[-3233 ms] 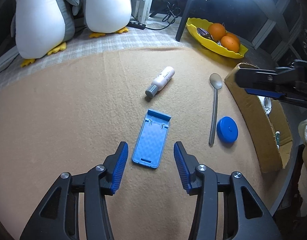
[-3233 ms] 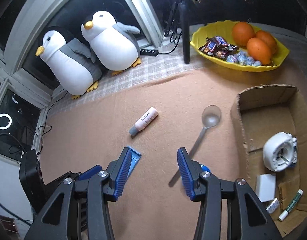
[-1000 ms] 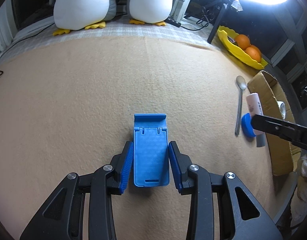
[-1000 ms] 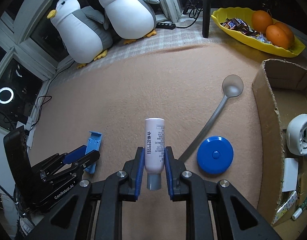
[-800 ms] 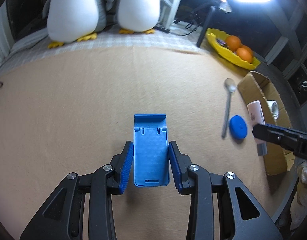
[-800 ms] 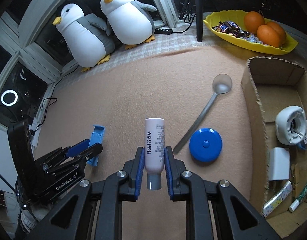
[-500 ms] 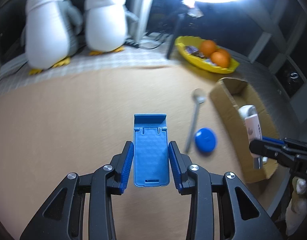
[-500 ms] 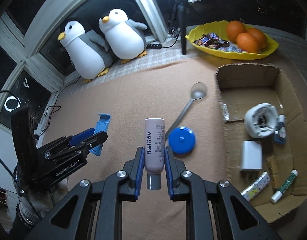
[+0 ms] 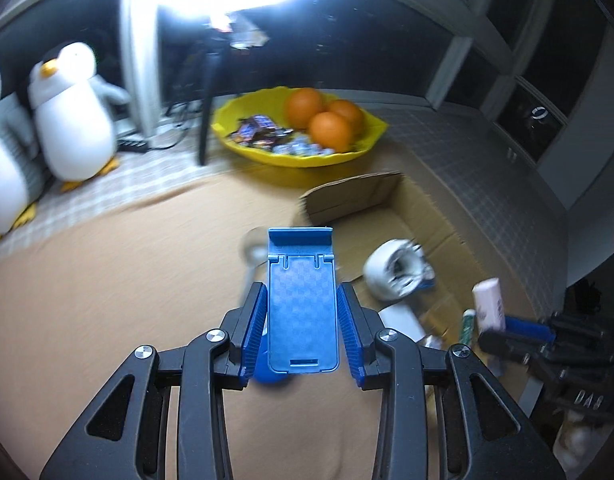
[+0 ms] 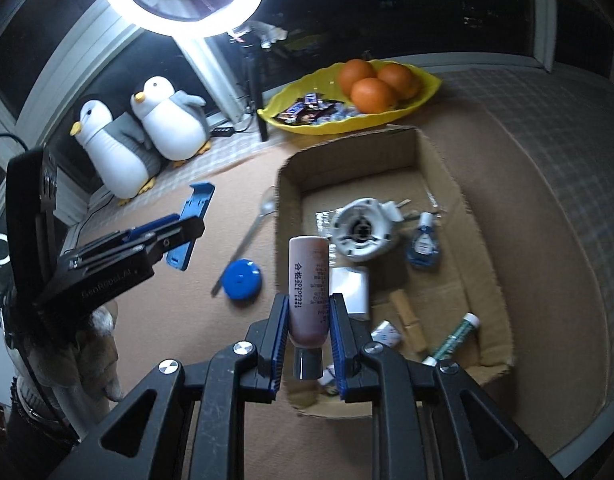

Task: Organize rigid objects
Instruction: 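Carry phone stand and lotion tube into the box and release both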

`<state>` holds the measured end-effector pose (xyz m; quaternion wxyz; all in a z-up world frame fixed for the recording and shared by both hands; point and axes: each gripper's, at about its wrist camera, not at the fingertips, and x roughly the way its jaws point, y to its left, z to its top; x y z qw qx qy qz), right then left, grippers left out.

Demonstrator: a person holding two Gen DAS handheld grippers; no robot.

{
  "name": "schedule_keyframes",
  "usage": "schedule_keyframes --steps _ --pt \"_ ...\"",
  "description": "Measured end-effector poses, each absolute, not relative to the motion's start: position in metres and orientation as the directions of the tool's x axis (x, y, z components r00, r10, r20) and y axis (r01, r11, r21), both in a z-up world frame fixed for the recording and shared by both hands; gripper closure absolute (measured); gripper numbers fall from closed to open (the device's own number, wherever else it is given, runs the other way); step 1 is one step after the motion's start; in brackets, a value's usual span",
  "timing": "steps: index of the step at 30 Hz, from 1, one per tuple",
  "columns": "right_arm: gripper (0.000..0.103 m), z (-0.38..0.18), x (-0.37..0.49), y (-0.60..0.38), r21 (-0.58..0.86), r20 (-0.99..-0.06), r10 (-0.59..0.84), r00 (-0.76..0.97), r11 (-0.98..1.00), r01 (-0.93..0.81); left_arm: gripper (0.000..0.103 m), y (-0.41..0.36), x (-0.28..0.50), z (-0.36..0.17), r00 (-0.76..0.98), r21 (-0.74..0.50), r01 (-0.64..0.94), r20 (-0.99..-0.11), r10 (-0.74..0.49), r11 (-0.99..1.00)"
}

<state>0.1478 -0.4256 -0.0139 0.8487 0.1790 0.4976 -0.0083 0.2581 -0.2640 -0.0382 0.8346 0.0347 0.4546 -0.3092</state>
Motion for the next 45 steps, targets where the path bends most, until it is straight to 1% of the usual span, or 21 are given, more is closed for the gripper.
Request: schedule_keyframes --steps 2,7,10,12,20,30,31,32,34,39,45 --pt "0.085 -0.018 0.145 -0.433 0.293 -0.851 0.156 0.502 0.933 0.208 0.069 -0.282 0.263 -0.039 0.375 -0.235 0.559 -0.784 -0.495 0.795" --pt "0.085 -0.03 0.145 -0.446 0.282 -0.863 0.139 0.486 0.931 0.234 0.068 -0.328 0.264 -0.041 0.352 -0.213 0.601 -0.795 -0.494 0.77" --pt "0.085 -0.035 0.147 -0.451 0.276 -0.867 0.132 0.48 0.93 0.242 0.068 -0.347 0.263 -0.046 0.355 -0.182 0.619 -0.804 -0.478 0.764" --pt "0.085 -0.036 0.147 -0.454 0.285 -0.866 0.137 0.481 0.925 0.25 0.068 -0.355 0.265 -0.051 0.342 -0.189 0.615 -0.81 -0.476 0.765" --pt "0.085 -0.038 0.148 -0.46 0.294 -0.864 0.138 0.485 0.919 0.262 0.069 -0.371 0.277 -0.06 0.353 -0.152 0.604 -0.829 -0.434 0.782" --pt "0.085 -0.04 0.147 -0.461 0.296 -0.863 0.139 0.486 0.918 0.264 0.068 -0.369 0.284 -0.067 0.32 -0.179 0.596 -0.841 -0.436 0.783" --pt "0.084 -0.039 0.147 -0.461 0.296 -0.861 0.137 0.49 0.918 0.264 0.066 -0.368 0.284 -0.066 0.313 -0.187 0.596 -0.841 -0.441 0.781" --pt "0.076 -0.038 0.146 -0.46 0.289 -0.861 0.128 0.491 0.919 0.267 0.06 -0.367 0.284 -0.066 0.305 -0.196 0.596 -0.842 -0.445 0.779" --pt "0.06 -0.037 0.145 -0.46 0.279 -0.861 0.116 0.495 0.921 0.271 0.058 -0.365 0.284 -0.063 0.309 -0.201 0.592 -0.838 -0.45 0.781" --pt "0.059 -0.031 0.142 -0.458 0.283 -0.855 0.116 0.506 0.921 0.268 0.058 -0.35 0.281 -0.052 0.327 -0.206 0.597 -0.82 -0.469 0.775" --pt "0.059 -0.02 0.131 -0.447 0.288 -0.841 0.122 0.527 0.926 0.244 0.058 -0.306 0.283 -0.036 0.358 -0.222 0.568 -0.801 -0.481 0.793"
